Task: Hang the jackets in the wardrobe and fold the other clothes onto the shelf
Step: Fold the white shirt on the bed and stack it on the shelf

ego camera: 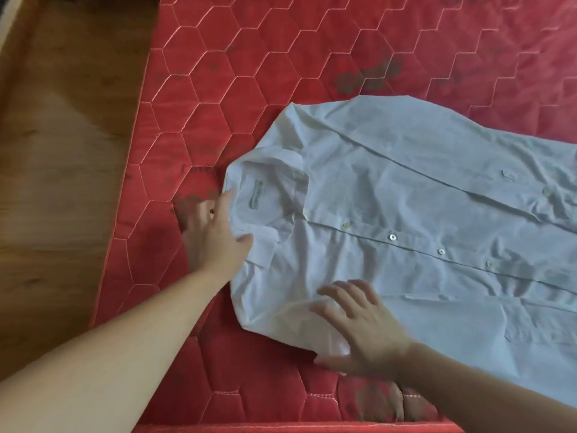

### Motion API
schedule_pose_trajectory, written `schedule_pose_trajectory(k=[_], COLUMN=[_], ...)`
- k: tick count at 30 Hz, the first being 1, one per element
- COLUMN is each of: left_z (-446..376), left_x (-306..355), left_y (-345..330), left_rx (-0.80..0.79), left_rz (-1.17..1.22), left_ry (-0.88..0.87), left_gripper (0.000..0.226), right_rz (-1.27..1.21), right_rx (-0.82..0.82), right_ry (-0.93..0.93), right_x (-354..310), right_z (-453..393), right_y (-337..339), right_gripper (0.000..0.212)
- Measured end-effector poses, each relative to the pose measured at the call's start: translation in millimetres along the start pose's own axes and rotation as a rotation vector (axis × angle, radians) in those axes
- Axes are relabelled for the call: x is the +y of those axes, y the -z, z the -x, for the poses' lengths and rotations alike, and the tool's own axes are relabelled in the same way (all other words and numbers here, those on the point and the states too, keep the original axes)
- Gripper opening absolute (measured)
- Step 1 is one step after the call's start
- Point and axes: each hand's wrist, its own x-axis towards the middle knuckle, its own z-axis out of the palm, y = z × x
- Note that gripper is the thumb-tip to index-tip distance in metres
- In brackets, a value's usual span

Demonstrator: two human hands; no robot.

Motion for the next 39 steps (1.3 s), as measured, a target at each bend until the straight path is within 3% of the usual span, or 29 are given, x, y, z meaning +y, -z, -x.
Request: schedule_pose_trajectory(k=[2,6,8,10,12,13,16,19,22,27,31,36,39], left_z=[15.2,60.2,86.3,109.9,125.6,130.3,137.3,143.1,150.4,150.3,152.6,138.3,127.4], left_x=[0.9,25.8,39.3,47.0,45.4,42.1,34.6,33.0,41.8,57.9,70.0,76.9,87.1], left_y=[-8.5,-28.1,-34.0,-37.3,-41.3,-42.2,-38.5,-46.8,-51.5,-47.7,-34.3,-26.8,-20.0], left_rx=[0.002,-0.085,-0.258,-0.506,-0.681,-0.696,-0.602,-0.466,-0.404,-0.332,-0.526,-0.647,-0.755], left_rz=[-0.185,-0.047,0.054,-0.107,-0.350,-0.425,-0.435,-0.404,-0.345,-0.249,-0.325,-0.331,-0.292], left_ry=[-0.380,-0.940,-1.141,-1.242,-1.164,-1.097,-0.997,-0.953,-0.908,-0.739,-0.544,-0.450,-0.421], left_gripper=[0.066,0.035,0.031,0.040,0.056,0.063,0.081,0.087,0.080,0.064,0.063,0.022,0.021], right_rz=[0.082,0.106,0.078,0.066,0.079,0.092,0.151,0.206,0.222,0.161,0.071,-0.007,-0.033], right_rx=[-0.118,-0.113,-0.055,-0.049,-0.073,-0.082,-0.128,-0.200,-0.232,-0.116,-0.115,-0.166,-0.253], right_ry=[-0.006,-0.134,-0.203,-0.266,-0.342,-0.382,-0.513,-0.722,-0.892,-0.864,-0.822,-0.786,-0.785], right_x=[9.2,6.5,1.2,1.4,7.3,12.0,34.6,67.2,85.3,108.9,107.0,110.3,112.4], right_z=[34.2,73.2,78.4,86.4,106.2,120.1,170.2,221.3,261.7,266.5,279.6,289.6,289.2], right_y=[-16.5,-33.7,-36.9,-37.6,-36.9,-36.5,-30.5,-20.7,-13.6,-2.0,10.4,36.9,51.9], right_gripper=[0.086,0.095,0.093,0.093,0.088,0.085,0.086,0.102,0.106,0.080,0.067,0.062,0.054])
